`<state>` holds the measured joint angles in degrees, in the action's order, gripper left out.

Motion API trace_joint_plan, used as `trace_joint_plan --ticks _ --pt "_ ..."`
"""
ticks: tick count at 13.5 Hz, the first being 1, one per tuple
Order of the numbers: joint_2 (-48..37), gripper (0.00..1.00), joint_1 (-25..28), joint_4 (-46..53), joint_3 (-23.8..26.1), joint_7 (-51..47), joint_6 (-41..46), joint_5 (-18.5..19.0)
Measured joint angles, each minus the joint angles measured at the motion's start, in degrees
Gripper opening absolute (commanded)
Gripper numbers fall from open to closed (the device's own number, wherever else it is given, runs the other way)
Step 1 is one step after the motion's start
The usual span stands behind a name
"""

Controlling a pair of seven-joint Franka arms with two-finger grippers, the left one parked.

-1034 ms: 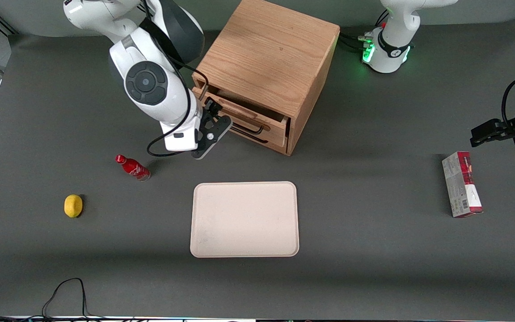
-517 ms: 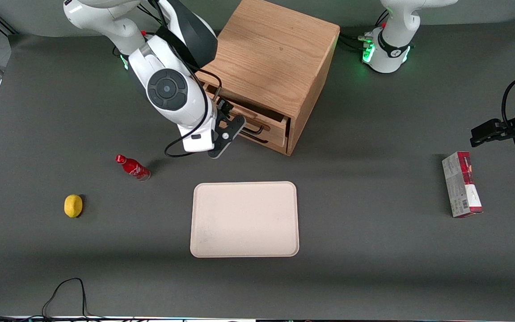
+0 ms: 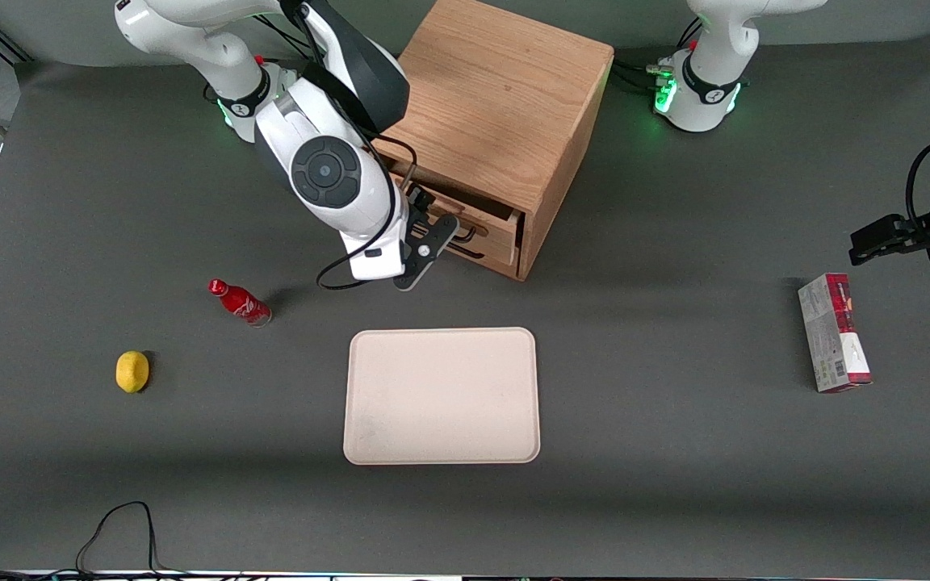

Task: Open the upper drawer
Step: 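Hook the right gripper onto the upper drawer's black handle, then pull the upper drawer outward from the cabinet with the right gripper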

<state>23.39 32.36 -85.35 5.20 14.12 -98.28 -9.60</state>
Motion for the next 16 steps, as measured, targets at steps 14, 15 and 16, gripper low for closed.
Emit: trace_joint_plan --ticks 14,15,16 --pt "2.5 1.00 0.8 -0.9 -0.5 1.6 -3.6 0.0" --pt "2.5 1.00 0.8 -0.9 -0.6 1.9 -3.8 0.0" --pt "2.5 1.00 0.8 -0.9 -0.8 2.0 -4.0 0.0"
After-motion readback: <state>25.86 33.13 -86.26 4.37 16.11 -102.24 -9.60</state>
